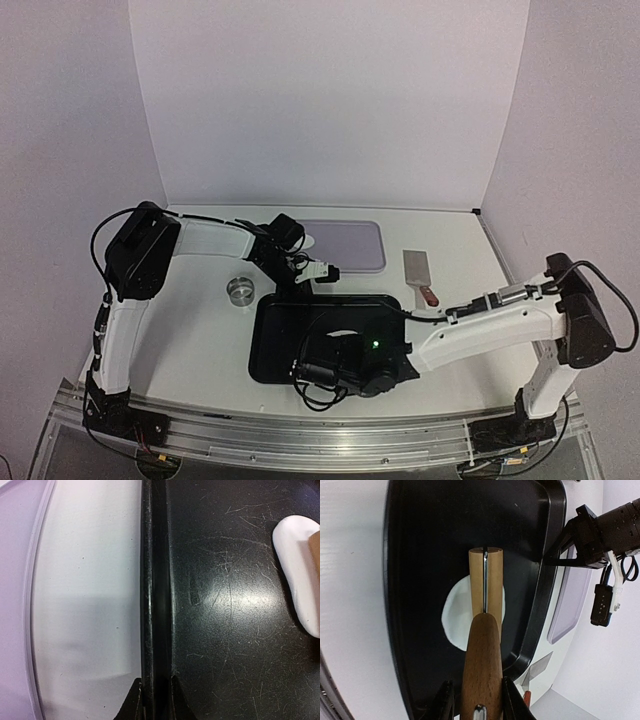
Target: Roll out the dumpling wrappers from the dough
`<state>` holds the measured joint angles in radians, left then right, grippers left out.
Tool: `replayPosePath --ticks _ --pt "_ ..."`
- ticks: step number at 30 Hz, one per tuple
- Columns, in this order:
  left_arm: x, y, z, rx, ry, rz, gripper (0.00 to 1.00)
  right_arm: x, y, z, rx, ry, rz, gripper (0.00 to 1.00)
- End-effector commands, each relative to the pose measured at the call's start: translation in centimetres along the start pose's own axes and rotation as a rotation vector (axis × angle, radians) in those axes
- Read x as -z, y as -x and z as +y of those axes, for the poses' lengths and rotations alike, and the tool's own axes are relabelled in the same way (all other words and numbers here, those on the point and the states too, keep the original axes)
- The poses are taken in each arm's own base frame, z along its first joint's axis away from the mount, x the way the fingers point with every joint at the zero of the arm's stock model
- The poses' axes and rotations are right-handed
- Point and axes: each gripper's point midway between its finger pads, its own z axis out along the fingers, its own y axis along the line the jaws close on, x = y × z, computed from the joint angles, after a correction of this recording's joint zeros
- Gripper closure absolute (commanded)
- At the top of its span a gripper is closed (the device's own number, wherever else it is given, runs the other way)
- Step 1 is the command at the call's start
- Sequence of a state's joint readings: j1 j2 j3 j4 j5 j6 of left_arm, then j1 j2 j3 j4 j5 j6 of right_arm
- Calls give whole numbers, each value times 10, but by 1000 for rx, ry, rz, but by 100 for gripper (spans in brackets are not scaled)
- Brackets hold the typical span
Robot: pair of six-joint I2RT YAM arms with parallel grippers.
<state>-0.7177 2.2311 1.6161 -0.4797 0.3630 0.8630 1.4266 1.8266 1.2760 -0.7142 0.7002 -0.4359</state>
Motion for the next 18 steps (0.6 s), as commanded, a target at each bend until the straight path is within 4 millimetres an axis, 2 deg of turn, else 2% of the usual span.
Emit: replayPosePath --ticks 1,5,10,13,18 --pt "2 -8 31 -68 128 40 100 9 -70 96 23 294 243 100" --pt "1 -10 30 -72 124 45 100 15 -77 98 -15 271 280 100" --pt "0 -12 30 -77 124 51 100 27 -73 75 14 214 249 100" --pt "0 -12 29 -73 122 52 100 44 -53 34 -3 143 175 100" --pt "1 -12 29 -74 125 53 100 84 -17 -70 -71 -27 5 100"
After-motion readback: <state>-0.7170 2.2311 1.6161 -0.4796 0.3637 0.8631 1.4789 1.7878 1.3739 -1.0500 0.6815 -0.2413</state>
